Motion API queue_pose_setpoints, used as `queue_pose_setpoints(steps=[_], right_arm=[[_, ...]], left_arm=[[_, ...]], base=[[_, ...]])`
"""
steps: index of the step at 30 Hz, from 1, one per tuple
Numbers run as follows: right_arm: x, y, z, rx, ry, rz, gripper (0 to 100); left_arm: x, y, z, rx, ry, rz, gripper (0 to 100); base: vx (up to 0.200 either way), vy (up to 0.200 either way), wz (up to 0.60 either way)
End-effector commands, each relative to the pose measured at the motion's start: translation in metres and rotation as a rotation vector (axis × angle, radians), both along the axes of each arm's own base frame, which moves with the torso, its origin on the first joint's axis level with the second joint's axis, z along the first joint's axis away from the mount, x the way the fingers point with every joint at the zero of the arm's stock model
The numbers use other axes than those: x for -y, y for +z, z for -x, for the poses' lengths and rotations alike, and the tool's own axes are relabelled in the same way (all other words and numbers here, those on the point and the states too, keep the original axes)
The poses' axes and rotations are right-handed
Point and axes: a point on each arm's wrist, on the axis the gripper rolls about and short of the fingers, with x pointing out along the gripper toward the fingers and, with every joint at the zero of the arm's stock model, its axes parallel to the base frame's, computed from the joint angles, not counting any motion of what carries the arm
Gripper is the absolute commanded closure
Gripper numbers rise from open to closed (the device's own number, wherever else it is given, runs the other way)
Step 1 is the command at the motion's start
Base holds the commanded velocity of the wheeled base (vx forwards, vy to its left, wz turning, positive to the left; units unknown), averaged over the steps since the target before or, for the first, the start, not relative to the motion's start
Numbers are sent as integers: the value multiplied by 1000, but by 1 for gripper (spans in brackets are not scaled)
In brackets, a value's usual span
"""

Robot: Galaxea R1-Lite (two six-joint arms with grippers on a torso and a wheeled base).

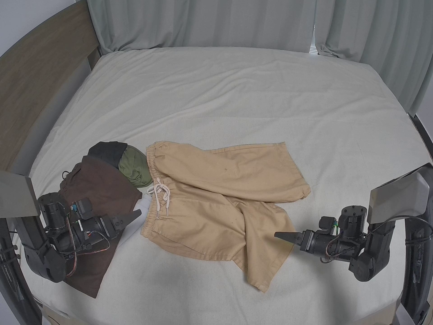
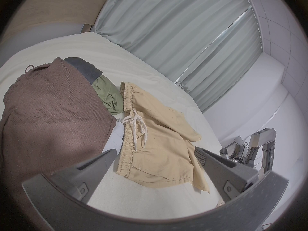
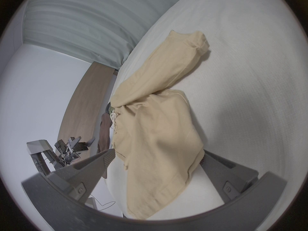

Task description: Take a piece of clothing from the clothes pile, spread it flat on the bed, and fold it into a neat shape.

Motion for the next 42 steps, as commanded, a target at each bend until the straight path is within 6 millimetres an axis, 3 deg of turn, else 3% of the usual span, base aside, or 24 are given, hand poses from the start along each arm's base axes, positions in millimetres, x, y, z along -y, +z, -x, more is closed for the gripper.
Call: queue_pose_setpoints(steps=[1, 10, 16, 39, 40, 42], right_arm=[[-5, 14, 0, 35, 12, -25, 0], [-3, 43, -8, 118, -18, -82, 0], [11, 46, -26, 174, -145, -64, 0], [27, 17, -41, 126, -224, -31, 0], [27, 16, -42, 124, -227, -30, 100], [28, 13, -43, 120, -240, -21, 100]], left_arm=[[0, -1, 0, -2, 0, -1, 0], [0, -1, -1, -3, 0, -1, 0], [0, -2, -1, -6, -1, -2, 0], [2, -2, 0, -6, -9, -4, 0], [3, -2, 0, -6, -10, -4, 0], [3, -2, 0, -6, -10, -4, 0]], base=[[0, 0, 0], [0, 0, 0], [0, 0, 0], [0, 0, 0], [0, 0, 0], [0, 0, 0]])
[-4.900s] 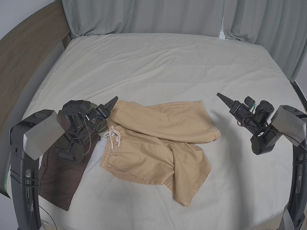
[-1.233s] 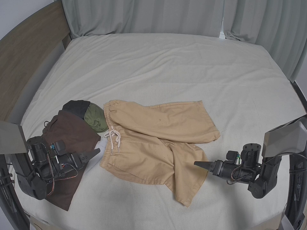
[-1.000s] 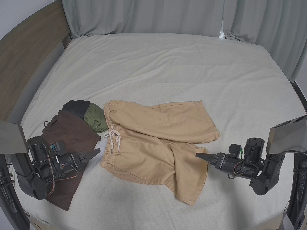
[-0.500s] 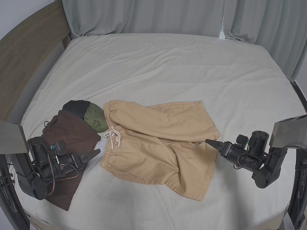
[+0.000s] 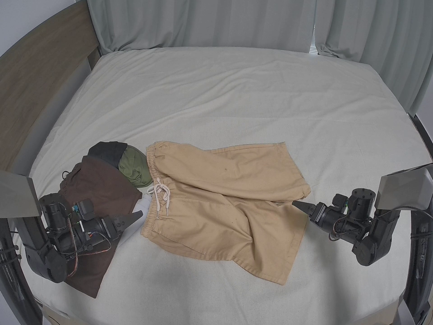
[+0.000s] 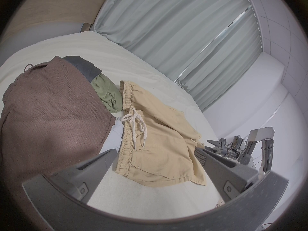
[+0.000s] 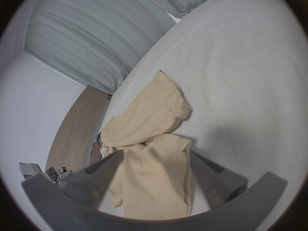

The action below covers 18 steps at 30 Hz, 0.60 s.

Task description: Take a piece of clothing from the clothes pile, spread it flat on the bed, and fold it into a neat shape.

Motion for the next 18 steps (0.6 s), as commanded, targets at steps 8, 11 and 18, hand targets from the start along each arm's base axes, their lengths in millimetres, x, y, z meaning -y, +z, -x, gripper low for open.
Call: queue_pose_setpoints(steps=[8, 11, 18], right_arm=[[3, -8, -1, -13, -18, 19, 100], [11, -8, -8, 19, -41, 48, 100], [19, -9, -27, 70, -113, 53, 100]], left_arm=[[1, 0, 0, -1, -2, 0, 0], [1, 0, 0, 2, -2, 0, 0], [1, 0, 0, 0, -2, 2, 0]], base=[[0, 0, 0], [0, 0, 0], [0, 0, 0]])
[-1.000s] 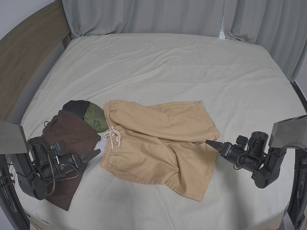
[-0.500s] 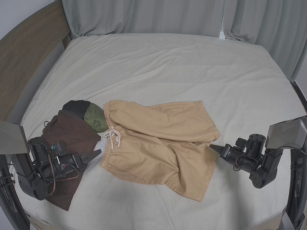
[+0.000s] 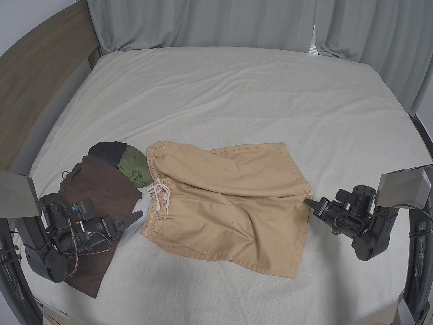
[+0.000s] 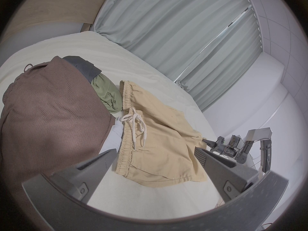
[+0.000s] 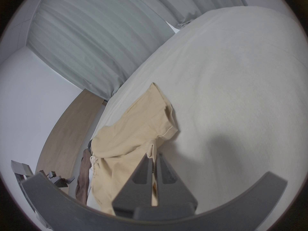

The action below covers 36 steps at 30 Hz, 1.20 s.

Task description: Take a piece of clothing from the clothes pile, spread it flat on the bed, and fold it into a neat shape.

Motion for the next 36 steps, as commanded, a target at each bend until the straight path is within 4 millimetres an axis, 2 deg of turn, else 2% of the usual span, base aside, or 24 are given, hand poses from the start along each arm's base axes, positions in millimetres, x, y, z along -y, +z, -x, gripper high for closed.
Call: queue_pose_setpoints(steps=[1, 15, 16, 19, 28, 32, 36], right_arm=[[5, -6, -10, 15, -31, 1, 100], [1, -1, -12, 34, -17, -2, 100], [1, -1, -12, 34, -17, -2, 0], [0, 2, -13, 47, -16, 1, 0], [-1, 60, 8, 193, 8, 46, 0], [-14, 80, 23, 236, 57, 47, 0], [-29, 87, 37, 238, 113, 39, 0]], left_arm=[[0, 0, 0, -1, 0, 1, 0], [0, -1, -8, 16, -9, 3, 0], [0, -1, -8, 16, -9, 3, 0], [-1, 2, -12, 37, -15, 6, 0], [-5, 1, -12, 32, -63, 26, 0], [-4, -5, -13, 16, -83, 32, 0], [-4, -5, -12, 13, -86, 32, 0]], base=[[0, 0, 0], [0, 0, 0], [0, 0, 0], [0, 0, 0], [0, 0, 0], [0, 0, 0], [0, 0, 0]])
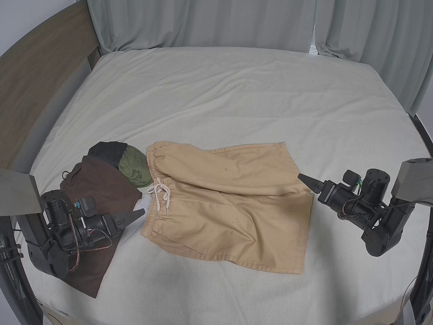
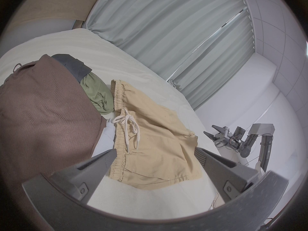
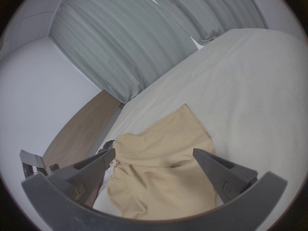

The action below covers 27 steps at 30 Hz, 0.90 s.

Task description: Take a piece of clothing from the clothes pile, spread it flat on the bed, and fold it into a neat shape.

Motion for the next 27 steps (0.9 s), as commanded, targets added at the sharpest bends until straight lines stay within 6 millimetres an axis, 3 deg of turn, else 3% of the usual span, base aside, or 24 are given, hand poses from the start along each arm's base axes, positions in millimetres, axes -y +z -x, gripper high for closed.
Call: queue_pose_setpoints(steps=[1, 9, 18, 27], right_arm=[[-18, 22, 21, 41, 70, -4, 0], [-31, 17, 43, 15, 186, 43, 0], [-31, 15, 44, 14, 191, 52, 0], [-31, 14, 44, 7, 190, 54, 0]], left_arm=[[1, -4, 1, -15, -6, 2, 0], [1, -9, 1, -45, -6, 11, 0], [2, -25, -3, -90, -5, 9, 0], [3, -54, -13, -157, -2, 2, 0]], base=[[0, 0, 0], [0, 0, 0], [0, 0, 0], [0, 0, 0]])
